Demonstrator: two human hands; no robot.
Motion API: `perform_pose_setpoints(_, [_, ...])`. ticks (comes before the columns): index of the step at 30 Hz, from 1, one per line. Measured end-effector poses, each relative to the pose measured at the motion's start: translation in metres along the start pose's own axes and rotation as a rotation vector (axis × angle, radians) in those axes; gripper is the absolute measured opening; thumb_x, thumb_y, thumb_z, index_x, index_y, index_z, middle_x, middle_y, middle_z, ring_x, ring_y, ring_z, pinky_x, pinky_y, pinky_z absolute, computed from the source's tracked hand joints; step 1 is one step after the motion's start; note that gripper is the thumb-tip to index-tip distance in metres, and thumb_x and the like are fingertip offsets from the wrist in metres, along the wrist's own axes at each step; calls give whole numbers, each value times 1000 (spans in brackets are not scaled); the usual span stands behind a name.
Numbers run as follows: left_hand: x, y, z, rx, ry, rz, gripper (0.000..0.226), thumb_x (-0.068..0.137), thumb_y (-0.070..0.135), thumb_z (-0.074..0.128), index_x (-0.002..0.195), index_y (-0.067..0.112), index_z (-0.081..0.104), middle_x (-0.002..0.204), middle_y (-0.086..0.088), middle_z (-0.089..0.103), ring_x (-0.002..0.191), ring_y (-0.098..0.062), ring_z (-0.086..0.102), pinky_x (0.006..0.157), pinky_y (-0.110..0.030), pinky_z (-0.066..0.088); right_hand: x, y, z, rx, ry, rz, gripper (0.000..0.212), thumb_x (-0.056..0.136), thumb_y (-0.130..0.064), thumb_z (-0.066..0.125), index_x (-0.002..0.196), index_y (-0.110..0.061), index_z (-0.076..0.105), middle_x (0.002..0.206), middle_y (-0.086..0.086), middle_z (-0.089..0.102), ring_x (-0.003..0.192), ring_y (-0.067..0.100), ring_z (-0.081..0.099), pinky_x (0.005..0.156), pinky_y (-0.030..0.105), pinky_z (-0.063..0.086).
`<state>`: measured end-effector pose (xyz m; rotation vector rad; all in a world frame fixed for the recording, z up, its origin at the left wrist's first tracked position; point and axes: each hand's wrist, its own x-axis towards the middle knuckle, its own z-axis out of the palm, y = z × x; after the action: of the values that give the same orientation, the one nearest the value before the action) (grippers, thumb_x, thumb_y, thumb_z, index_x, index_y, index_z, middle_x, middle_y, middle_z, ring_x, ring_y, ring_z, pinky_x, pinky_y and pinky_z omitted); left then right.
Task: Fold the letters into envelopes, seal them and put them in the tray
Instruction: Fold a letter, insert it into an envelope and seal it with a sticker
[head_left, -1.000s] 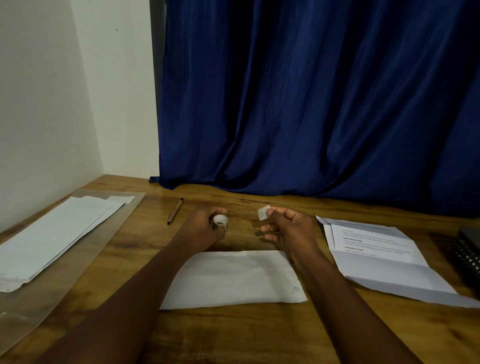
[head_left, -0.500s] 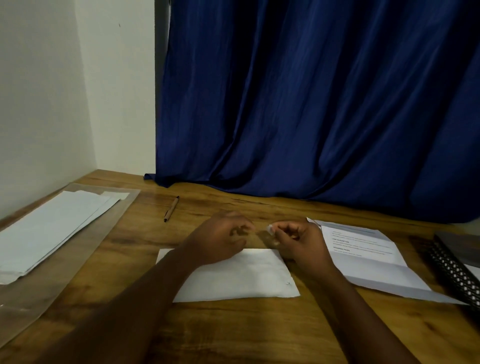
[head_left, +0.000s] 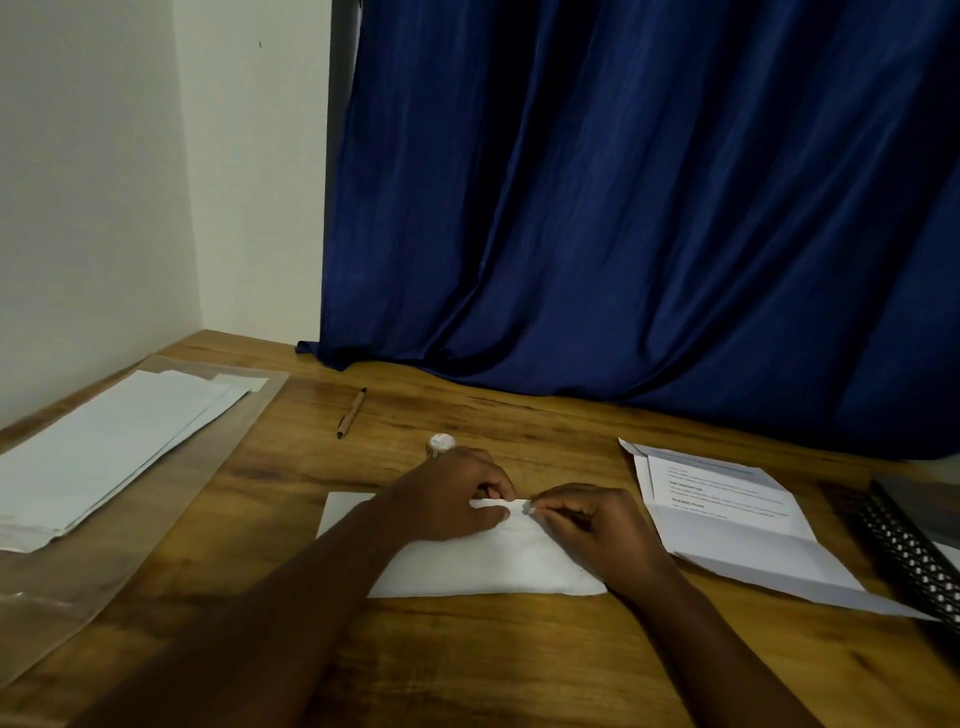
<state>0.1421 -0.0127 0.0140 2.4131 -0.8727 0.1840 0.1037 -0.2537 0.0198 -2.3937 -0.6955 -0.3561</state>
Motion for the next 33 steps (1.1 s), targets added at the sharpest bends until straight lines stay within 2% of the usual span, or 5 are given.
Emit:
perform_pose_setpoints(2, [1, 0, 1, 5, 0, -4, 24, 92, 38, 68, 113, 28, 73, 110, 12, 64, 99, -2, 56, 86, -24, 50, 0, 2, -1, -10, -2, 7, 20, 94, -24, 73, 112, -30, 79, 108, -19, 76, 98, -7, 68, 87, 18, 56])
perform_pose_setpoints(14, [3, -5, 5, 15, 7, -9, 25, 92, 41, 70, 116, 34, 70, 109, 19, 60, 96, 9, 53, 75, -5, 40, 0, 2, 3, -82, 9, -20, 20, 94, -24, 72, 112, -30, 79, 110, -17, 76, 99, -9, 66, 86, 9, 51])
perform_pose_setpoints(18, [3, -3, 5, 26, 7, -8, 25, 92, 41, 70, 117, 35, 70, 108, 21, 59, 96, 14, 51, 73, -1, 39, -1, 3, 3, -116, -23, -31, 21, 93, -25, 73, 112, -30, 79, 111, -16, 76, 99, -7, 67, 88, 16, 54])
perform_pose_setpoints(25, [3, -2, 6, 41, -4, 39, 28, 95, 35, 65, 123, 37, 67, 114, 17, 61, 101, 6, 50, 84, -8, 34, -1, 2, 2, -151, -57, -42, 21, 94, -24, 72, 113, -30, 79, 117, -16, 74, 104, -5, 66, 90, 10, 51])
perform_pose_setpoints(33, [3, 0, 7, 74, -52, 23, 28, 98, 36, 59, 124, 44, 67, 115, 20, 56, 106, -1, 48, 91, -26, 45, -3, 6, 0, -128, -110, -29, 23, 92, -25, 71, 113, -31, 78, 121, -19, 70, 106, -6, 63, 94, 19, 54])
